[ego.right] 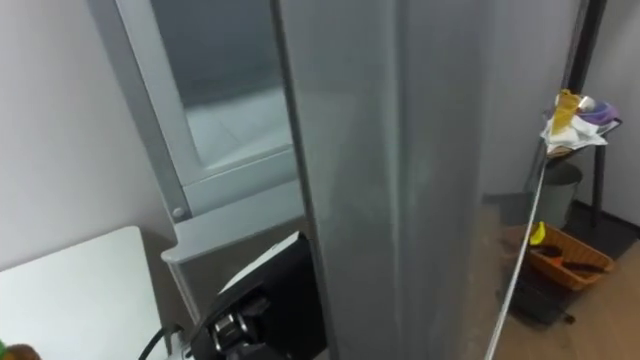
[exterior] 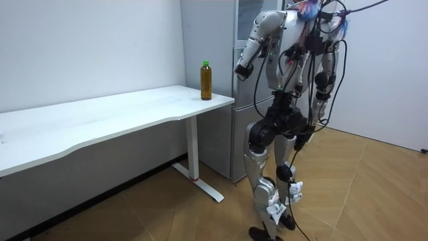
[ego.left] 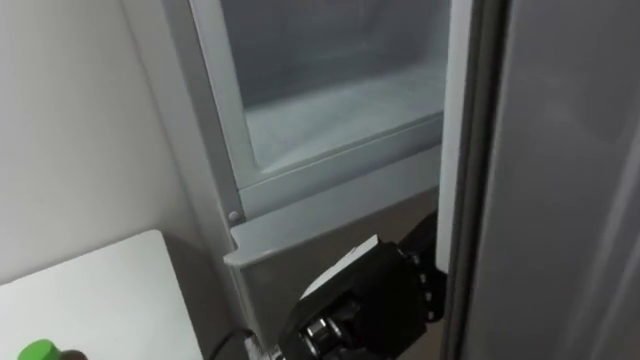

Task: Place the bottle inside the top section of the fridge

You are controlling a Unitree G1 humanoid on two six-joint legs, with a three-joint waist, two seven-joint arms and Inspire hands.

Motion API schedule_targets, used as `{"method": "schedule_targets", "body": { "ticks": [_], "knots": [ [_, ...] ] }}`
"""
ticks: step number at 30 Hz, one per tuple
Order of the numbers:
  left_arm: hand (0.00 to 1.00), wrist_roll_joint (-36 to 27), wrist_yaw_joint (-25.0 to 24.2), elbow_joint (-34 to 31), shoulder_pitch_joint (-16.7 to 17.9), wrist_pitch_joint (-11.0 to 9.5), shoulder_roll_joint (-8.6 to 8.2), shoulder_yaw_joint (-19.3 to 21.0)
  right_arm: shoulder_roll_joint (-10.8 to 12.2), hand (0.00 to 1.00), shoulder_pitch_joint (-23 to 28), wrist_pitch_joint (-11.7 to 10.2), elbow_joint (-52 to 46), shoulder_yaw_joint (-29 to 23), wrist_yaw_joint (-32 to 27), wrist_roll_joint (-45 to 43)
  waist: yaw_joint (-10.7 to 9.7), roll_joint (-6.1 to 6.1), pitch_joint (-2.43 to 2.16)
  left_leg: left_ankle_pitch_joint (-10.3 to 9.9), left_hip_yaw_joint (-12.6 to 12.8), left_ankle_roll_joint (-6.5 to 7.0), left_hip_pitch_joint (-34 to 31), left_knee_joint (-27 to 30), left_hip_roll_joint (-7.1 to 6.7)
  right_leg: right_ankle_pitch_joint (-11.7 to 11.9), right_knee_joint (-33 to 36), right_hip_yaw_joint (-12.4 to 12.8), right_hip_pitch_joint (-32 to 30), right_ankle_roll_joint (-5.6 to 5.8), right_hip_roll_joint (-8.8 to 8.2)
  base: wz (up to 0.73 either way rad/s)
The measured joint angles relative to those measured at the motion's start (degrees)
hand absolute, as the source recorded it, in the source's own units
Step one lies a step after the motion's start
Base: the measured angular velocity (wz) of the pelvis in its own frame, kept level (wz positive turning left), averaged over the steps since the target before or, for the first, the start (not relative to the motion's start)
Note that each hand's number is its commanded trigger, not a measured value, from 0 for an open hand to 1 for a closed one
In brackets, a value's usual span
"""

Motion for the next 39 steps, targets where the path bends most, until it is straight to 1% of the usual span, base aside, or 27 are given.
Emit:
{"method": "schedule_targets", "body": {
  "ticks": [3,7,11,14,16,18,19,20,23,26,28,31,33,35,37,39],
  "knots": [
    [0.00,0.00,0.14,0.73,-0.88,-0.01,-0.01,-0.59,0.05,0.00,0.46,0.00,0.01,-0.02,-0.47,0.20,-0.14,-0.01,0.01,0.00,1.33,0.00,0.33,-0.02,0.07,0.29,-0.09,0.97,-0.13,0.13,0.12,-0.20],
    [0.00,-0.51,0.21,0.75,-1.50,-0.02,-0.01,-1.68,0.04,0.00,0.63,0.00,0.08,-0.03,-0.66,0.23,-0.95,0.11,0.09,0.00,2.58,-0.01,0.46,-0.03,0.02,0.44,-0.16,1.40,-0.32,0.28,0.04,-0.13],
    [0.00,-0.57,0.21,0.76,-2.68,-0.02,-0.05,-2.17,0.05,0.00,0.38,-0.01,0.00,-0.03,-0.65,0.23,-1.18,0.36,0.20,-0.01,2.76,-0.01,0.37,-0.02,0.01,0.48,0.02,2.48,-0.89,0.26,0.23,-0.15],
    [0.00,-0.57,0.17,0.77,-3.47,-0.02,-0.16,-2.83,0.04,0.00,0.45,-0.02,-0.01,-0.04,-0.66,0.21,-1.49,0.61,0.24,-0.01,2.76,-0.02,0.40,-0.02,0.11,0.61,0.11,3.31,-1.21,0.08,0.83,-0.20],
    [0.00,-0.57,0.08,0.80,-3.56,-0.02,-0.18,-2.85,0.04,0.00,0.44,-0.02,-0.02,-0.08,-0.76,0.25,-1.52,0.89,0.25,-0.12,2.78,-0.21,0.57,0.00,0.48,0.95,0.23,3.94,-1.37,-0.16,1.02,-0.29],
    [0.00,-0.57,0.07,0.90,-3.56,-0.02,-0.20,-2.95,0.04,0.00,0.43,-0.02,-0.02,-0.08,-1.19,0.24,-1.60,1.02,0.20,-0.13,2.77,-0.23,0.64,0.10,0.70,1.07,0.28,4.01,-1.57,-0.36,1.30,-0.30],
    [0.00,-0.59,0.06,1.00,-3.56,-0.02,-0.22,-2.98,0.03,0.00,0.39,-0.03,-0.06,-0.08,-1.37,0.24,-1.61,1.15,0.26,-0.24,2.77,-0.41,0.65,0.19,0.90,1.14,0.49,4.04,-1.81,-0.49,1.53,-0.38],
    [0.00,-0.62,0.03,1.15,-3.59,-0.01,-0.23,-2.98,0.05,0.00,0.41,-0.02,-0.23,-0.07,-1.61,0.24,-1.61,1.35,0.31,-0.61,2.77,-1.04,0.62,0.34,1.36,1.20,0.92,3.98,-1.97,-0.58,1.98,-0.32],
    [0.00,-0.64,-0.01,1.95,-3.87,0.07,-0.39,-2.98,-0.06,0.00,0.52,0.01,-0.51,-0.08,-1.85,0.25,-1.83,1.38,0.30,-0.78,2.93,-1.32,0.62,0.37,1.72,1.40,0.85,3.96,-2.27,-0.91,2.46,-0.23],
    [0.00,-1.08,-0.01,2.67,-5.12,0.23,-0.52,-3.01,-0.38,0.00,0.52,0.45,-0.69,-0.06,-1.77,0.30,-1.97,1.45,0.28,-0.80,4.38,-1.36,0.55,0.54,1.98,1.58,0.87,4.12,-2.70,-1.22,2.73,-0.15],
    [0.00,-1.47,-0.01,3.08,-5.62,0.42,-0.51,-3.20,-0.68,0.00,0.34,0.76,-0.78,-0.35,-1.39,0.22,-3.29,1.63,0.27,-1.29,5.20,-2.18,-0.30,1.85,2.55,1.61,0.85,4.14,-3.39,-1.32,2.88,0.00],
    [0.00,-1.50,-0.01,3.08,-5.78,0.83,-0.58,-3.55,-1.58,0.00,0.39,1.78,-0.82,-0.61,-0.83,0.26,-3.94,1.73,0.25,-1.29,6.20,-2.18,-0.31,2.15,2.72,1.57,0.86,4.34,-3.55,-1.42,2.94,-0.08],
    [0.00,-1.71,-0.01,3.33,-5.96,0.98,-0.59,-4.09,-1.90,0.00,0.52,1.78,-0.84,-0.59,-0.66,0.25,-4.62,1.74,0.27,-1.28,6.67,-2.18,-0.27,2.15,2.73,1.54,0.95,4.28,-3.59,-1.46,3.00,0.00],
    [0.00,-1.93,-0.01,4.24,-7.28,1.39,-1.09,-5.44,-2.17,0.00,0.92,1.79,-0.74,-0.60,-0.48,0.49,-4.83,1.74,0.27,-1.28,7.87,-2.18,-0.13,2.13,2.69,1.56,1.11,4.38,-3.73,-1.52,3.07,-0.05],
    [0.00,-2.80,-0.01,4.63,-7.88,1.54,-1.73,-5.63,-2.20,0.00,1.02,1.79,-0.65,-0.61,-0.36,0.54,-4.86,1.72,0.28,-1.28,8.77,-2.18,-0.07,2.10,2.73,1.58,1.39,4.38,-4.03,-1.55,3.17,-0.11],
    [0.00,-2.88,-0.01,5.31,-8.86,1.55,-2.11,-5.64,-2.20,0.00,1.12,1.79,-0.30,-0.61,0.00,0.52,-4.92,1.65,0.33,-1.28,9.09,-2.19,-0.03,2.07,3.07,1.60,1.78,4.68,-4.37,-1.59,3.31,-0.17]
  ]
}}
